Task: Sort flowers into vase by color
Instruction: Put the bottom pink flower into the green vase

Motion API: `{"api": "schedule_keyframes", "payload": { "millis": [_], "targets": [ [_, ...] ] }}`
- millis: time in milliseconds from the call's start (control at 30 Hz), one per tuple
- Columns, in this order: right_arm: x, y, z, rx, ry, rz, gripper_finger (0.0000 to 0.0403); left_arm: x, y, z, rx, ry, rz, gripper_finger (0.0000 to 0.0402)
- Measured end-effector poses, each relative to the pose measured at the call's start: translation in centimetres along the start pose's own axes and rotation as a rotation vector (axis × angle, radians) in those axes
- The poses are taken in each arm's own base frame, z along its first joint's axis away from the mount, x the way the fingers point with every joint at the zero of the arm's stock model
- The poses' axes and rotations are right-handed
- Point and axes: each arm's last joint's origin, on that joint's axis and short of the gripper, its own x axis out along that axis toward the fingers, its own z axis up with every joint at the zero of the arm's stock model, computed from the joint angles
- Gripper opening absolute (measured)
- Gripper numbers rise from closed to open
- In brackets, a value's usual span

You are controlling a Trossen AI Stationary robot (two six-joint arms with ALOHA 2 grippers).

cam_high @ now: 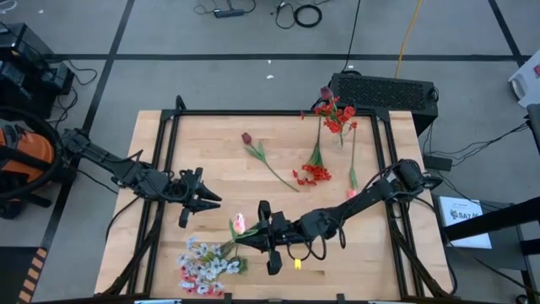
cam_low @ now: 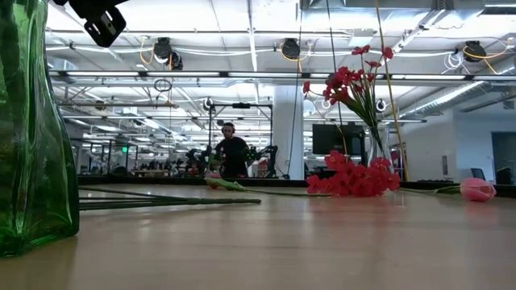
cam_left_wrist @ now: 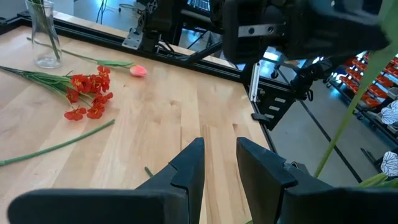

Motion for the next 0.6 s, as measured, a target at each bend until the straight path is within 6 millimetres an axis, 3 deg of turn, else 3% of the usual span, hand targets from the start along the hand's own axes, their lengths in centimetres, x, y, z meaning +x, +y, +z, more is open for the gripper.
{"api": "schedule_keyframes", "payload": {
  "millis": [600],
  "targets": [
    [0.2,-1.2,-3.0,-0.110,0.134,-0.017,0.0001,0.0,0.0,0.0,0.001,0.001,0.000,0.0100]
  ]
}}
